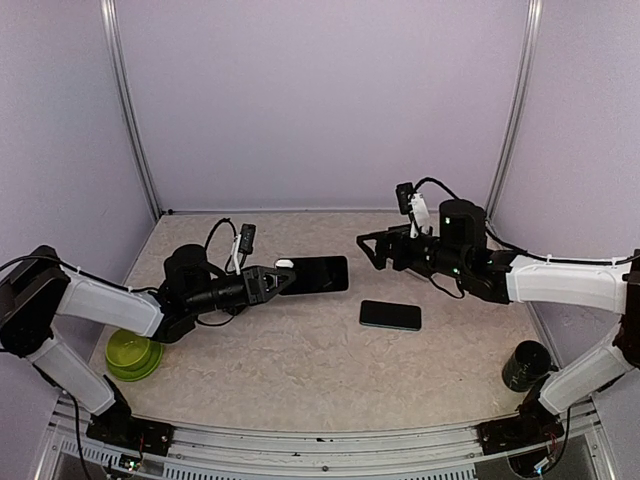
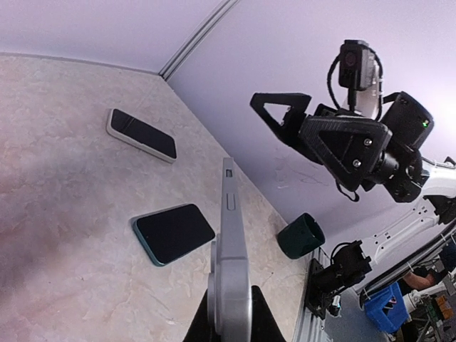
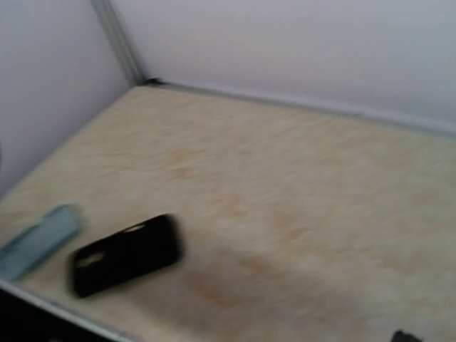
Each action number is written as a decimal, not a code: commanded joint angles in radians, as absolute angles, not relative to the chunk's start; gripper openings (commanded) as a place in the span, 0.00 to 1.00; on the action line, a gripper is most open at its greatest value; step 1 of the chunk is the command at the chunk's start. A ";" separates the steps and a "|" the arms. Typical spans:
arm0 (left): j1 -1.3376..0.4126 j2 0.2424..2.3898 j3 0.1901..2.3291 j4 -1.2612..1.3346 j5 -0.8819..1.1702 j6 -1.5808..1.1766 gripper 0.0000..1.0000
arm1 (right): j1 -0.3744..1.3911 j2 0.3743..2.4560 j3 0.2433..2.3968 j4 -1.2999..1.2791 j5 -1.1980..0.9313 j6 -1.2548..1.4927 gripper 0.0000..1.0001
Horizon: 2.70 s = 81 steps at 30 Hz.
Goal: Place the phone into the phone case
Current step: Pass from the left arm to the right
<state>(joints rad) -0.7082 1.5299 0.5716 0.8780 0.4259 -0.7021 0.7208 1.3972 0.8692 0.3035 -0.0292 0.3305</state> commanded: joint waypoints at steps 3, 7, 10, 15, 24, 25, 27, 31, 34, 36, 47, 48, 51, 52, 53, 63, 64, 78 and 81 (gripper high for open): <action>-0.703 1.466 0.559 1.072 0.510 -0.696 0.00 | 0.700 1.371 0.837 0.326 -0.335 0.432 0.98; -0.703 1.460 0.556 1.103 0.527 -0.707 0.00 | 0.679 1.398 0.820 0.372 -0.496 0.475 0.97; -0.703 1.469 0.551 1.133 0.537 -0.725 0.00 | 0.672 1.424 0.824 0.396 -0.593 0.492 0.97; -0.705 1.498 0.534 1.207 0.554 -0.768 0.00 | 0.672 1.456 0.826 0.453 -0.685 0.525 0.95; -0.724 1.567 0.548 1.285 0.580 -0.814 0.00 | 0.671 1.540 0.863 0.514 -0.816 0.632 0.88; -0.727 1.575 0.552 1.287 0.584 -0.816 0.00 | 0.670 1.551 0.866 0.523 -0.830 0.655 0.87; -0.731 1.586 0.555 1.288 0.585 -0.815 0.00 | 0.670 1.571 0.873 0.545 -0.857 0.692 0.86; -0.735 1.597 0.557 1.292 0.582 -0.815 0.00 | 0.670 1.609 0.872 0.635 -0.920 0.776 0.82; -0.736 1.604 0.555 1.293 0.581 -0.814 0.00 | 0.670 1.628 0.877 0.672 -0.940 0.819 0.78; -0.738 1.608 0.555 1.295 0.579 -0.815 0.00 | 0.670 1.638 0.884 0.680 -0.953 0.830 0.75; -0.739 1.629 0.560 1.299 0.575 -0.825 0.00 | 0.670 1.688 0.884 0.781 -1.007 0.909 0.56; -0.740 1.629 0.560 1.299 0.575 -0.825 0.00 | 0.670 1.691 0.882 0.786 -1.011 0.911 0.55; -0.741 1.630 0.560 1.296 0.574 -0.824 0.00 | 0.670 1.694 0.881 0.797 -1.016 0.914 0.46; -0.741 1.630 0.560 1.295 0.574 -0.824 0.00 | 0.670 1.692 0.882 0.798 -1.018 0.914 0.43; -0.741 1.630 0.560 1.295 0.573 -0.825 0.00 | 0.670 1.691 0.882 0.797 -1.018 0.913 0.38; -0.737 1.616 0.556 1.244 0.552 -0.813 0.15 | 0.670 1.680 0.895 0.708 -1.002 0.843 0.00; -0.736 1.613 0.555 1.235 0.550 -0.809 0.17 | 0.669 1.674 0.896 0.695 -0.999 0.834 0.00; -0.732 1.393 0.578 0.807 0.330 -0.545 0.97 | 0.605 1.545 0.927 0.387 -0.903 0.617 0.00; -0.737 1.320 0.587 0.691 0.209 -0.472 0.99 | 0.600 1.521 0.937 0.315 -0.859 0.566 0.00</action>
